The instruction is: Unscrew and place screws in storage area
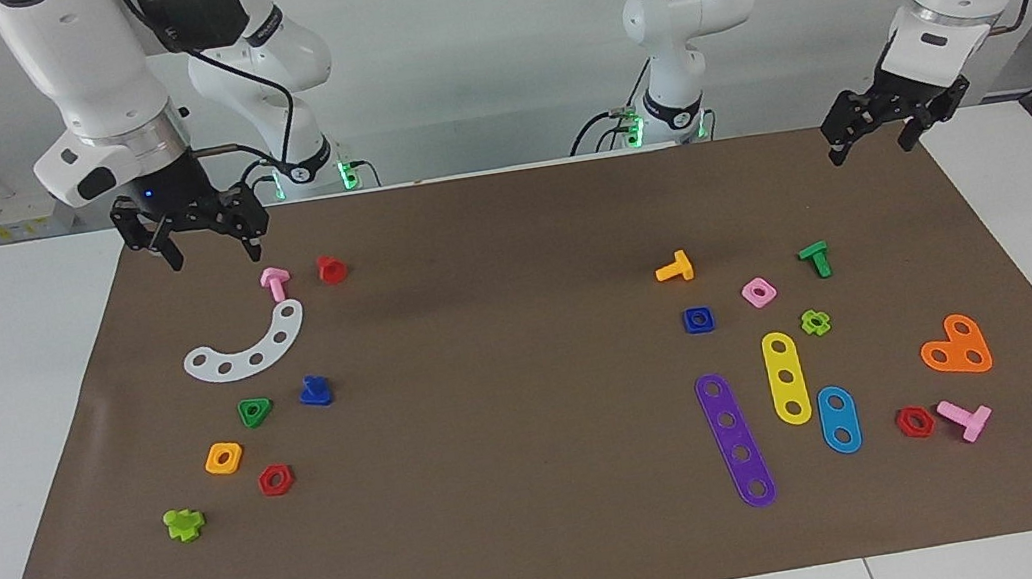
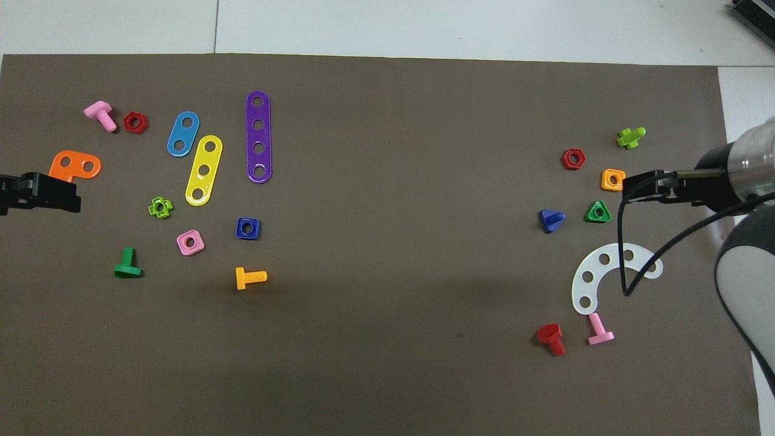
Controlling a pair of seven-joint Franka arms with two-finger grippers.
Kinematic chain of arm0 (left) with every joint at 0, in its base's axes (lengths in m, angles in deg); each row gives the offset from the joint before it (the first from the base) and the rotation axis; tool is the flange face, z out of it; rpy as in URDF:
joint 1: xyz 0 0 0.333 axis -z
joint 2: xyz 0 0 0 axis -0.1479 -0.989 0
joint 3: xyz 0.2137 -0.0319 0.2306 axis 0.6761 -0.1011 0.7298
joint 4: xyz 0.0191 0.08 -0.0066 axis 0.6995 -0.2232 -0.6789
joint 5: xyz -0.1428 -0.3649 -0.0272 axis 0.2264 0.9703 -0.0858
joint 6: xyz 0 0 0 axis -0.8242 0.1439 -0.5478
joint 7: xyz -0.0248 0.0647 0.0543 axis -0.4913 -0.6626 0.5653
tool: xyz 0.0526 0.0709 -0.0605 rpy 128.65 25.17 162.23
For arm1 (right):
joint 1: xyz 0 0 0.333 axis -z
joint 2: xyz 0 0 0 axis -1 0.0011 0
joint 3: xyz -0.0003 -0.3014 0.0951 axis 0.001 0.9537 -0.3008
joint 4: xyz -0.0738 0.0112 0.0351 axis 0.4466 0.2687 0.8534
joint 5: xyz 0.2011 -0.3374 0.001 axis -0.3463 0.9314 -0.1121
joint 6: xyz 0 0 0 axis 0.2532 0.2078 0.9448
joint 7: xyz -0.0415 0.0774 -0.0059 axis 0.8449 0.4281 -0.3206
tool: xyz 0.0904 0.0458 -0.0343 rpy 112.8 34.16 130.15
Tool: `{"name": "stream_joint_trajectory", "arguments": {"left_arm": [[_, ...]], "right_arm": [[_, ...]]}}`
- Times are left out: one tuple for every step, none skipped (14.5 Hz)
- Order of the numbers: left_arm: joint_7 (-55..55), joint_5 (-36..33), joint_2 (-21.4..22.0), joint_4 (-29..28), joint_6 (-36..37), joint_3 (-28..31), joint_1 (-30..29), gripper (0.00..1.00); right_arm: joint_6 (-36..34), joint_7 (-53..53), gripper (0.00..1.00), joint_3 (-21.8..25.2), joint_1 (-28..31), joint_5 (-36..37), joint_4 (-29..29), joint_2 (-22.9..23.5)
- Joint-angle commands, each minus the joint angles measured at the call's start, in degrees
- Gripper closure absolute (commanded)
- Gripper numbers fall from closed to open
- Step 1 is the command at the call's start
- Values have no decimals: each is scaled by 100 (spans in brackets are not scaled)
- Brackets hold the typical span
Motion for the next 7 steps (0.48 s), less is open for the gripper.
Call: {"name": "stream_joint_trajectory", "arguments": {"left_arm": [[59, -103, 161, -188, -68, -37, -40, 0], [59, -103, 161, -188, -76, -37, -40, 0], [59, -103, 161, -188, -68, -37, -40, 0], [59, -103, 161, -188, -68, -37, -40, 0], [59, -103, 161, -188, -68, -37, -40, 0], [59, -103, 161, -188, -76, -37, -40, 0], [59, -103, 161, -188, -68, -37, -40, 0]], "right_arm": [[-61, -78, 0, -27, 54, -121, -20, -31], [-61, -78, 0, -36, 54, -121, -28, -49], [-52, -87, 0, -36, 54, -121, -72, -58], [-44, -78, 0, -36, 54, -121, -81, -58], [-44, -69, 0, -36, 54, -130, -81, -58], [-44, -78, 0, -36, 54, -130, -90, -58], [-52, -78, 0, -27, 45, -147, -125, -93]]}}
